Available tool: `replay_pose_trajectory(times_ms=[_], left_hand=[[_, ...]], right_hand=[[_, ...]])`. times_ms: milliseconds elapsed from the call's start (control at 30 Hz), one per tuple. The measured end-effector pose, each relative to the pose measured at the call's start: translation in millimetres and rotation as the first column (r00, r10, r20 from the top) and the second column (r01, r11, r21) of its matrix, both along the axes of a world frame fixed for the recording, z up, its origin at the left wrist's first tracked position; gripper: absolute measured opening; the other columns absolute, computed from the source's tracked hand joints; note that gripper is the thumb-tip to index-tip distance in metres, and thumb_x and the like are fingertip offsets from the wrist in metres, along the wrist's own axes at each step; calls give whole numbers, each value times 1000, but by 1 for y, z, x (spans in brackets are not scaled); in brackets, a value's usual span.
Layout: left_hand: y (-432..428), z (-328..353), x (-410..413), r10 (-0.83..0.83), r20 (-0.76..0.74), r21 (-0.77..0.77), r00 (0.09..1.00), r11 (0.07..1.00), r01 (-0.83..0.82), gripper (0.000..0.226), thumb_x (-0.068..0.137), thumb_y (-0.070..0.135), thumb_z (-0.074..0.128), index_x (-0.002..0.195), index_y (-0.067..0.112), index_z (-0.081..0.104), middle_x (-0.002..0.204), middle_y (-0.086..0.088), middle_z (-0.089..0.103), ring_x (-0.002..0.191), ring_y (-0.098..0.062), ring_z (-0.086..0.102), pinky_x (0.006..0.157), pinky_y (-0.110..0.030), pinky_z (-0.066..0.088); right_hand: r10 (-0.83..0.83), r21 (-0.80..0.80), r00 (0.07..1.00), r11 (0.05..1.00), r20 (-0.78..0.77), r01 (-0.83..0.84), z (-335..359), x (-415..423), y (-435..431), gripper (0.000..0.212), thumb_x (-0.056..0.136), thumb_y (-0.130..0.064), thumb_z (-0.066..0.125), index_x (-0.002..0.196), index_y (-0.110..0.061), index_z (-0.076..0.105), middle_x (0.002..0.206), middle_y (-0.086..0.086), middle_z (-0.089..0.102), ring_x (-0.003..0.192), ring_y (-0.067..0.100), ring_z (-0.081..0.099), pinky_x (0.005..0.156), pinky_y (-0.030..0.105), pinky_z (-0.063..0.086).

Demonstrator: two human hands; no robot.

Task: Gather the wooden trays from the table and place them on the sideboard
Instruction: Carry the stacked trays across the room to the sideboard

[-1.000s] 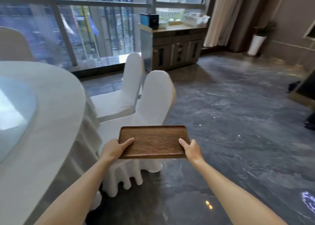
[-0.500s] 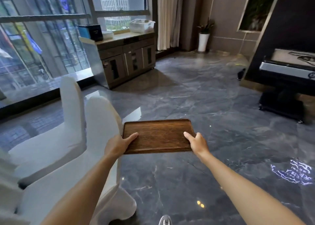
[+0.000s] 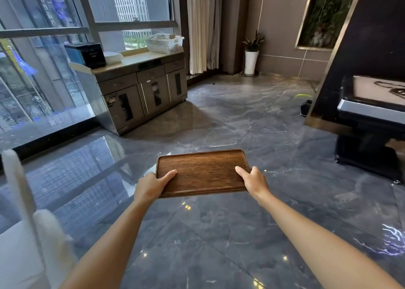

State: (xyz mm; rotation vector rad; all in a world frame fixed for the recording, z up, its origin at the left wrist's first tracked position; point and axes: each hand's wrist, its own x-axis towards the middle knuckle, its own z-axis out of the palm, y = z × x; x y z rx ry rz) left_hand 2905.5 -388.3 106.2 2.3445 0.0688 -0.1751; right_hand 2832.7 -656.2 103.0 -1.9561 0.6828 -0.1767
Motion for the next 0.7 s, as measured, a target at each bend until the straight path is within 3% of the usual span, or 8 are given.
replay_pose_trajectory(times_ms=[100, 267, 433, 700], left_hand=[[-37, -10, 63, 24, 16, 19, 1000, 1000, -24, 54, 77, 64, 56, 64, 12, 51, 67, -3, 57, 74, -26, 57, 60, -33, 38], [-104, -20, 182, 78, 6, 40, 997, 996, -78, 68, 76, 67, 54, 83, 0, 61, 81, -11, 64, 82, -29, 61, 68, -36, 43], [-161, -3, 303, 159, 20, 29, 987, 987, -159, 71, 72, 71, 54, 84, 1, 62, 81, -9, 64, 83, -29, 61, 73, -39, 47], [-219, -14, 487, 206, -22, 32, 978, 978, -205, 67, 72, 71, 55, 81, 5, 61, 81, -8, 65, 82, -27, 61, 74, -39, 49]], right_hand=[[27, 10, 1000, 1000, -6, -27, -17, 72, -36, 44, 87, -45, 53, 98, -3, 49, 112, 17, 59, 91, 28, 51, 75, 32, 36], [95, 14, 995, 995, 11, -95, -21, 200, -107, 50, 87, -43, 53, 106, 3, 51, 115, 20, 58, 104, 34, 54, 87, 41, 42], [174, 18, 984, 984, 36, -175, -3, 335, -169, 56, 88, -44, 53, 119, 3, 46, 124, 19, 54, 116, 34, 49, 90, 36, 37], [207, 32, 978, 978, -4, -207, -16, 530, -230, 49, 87, -46, 53, 105, 0, 51, 113, 16, 58, 99, 29, 53, 82, 36, 39]])
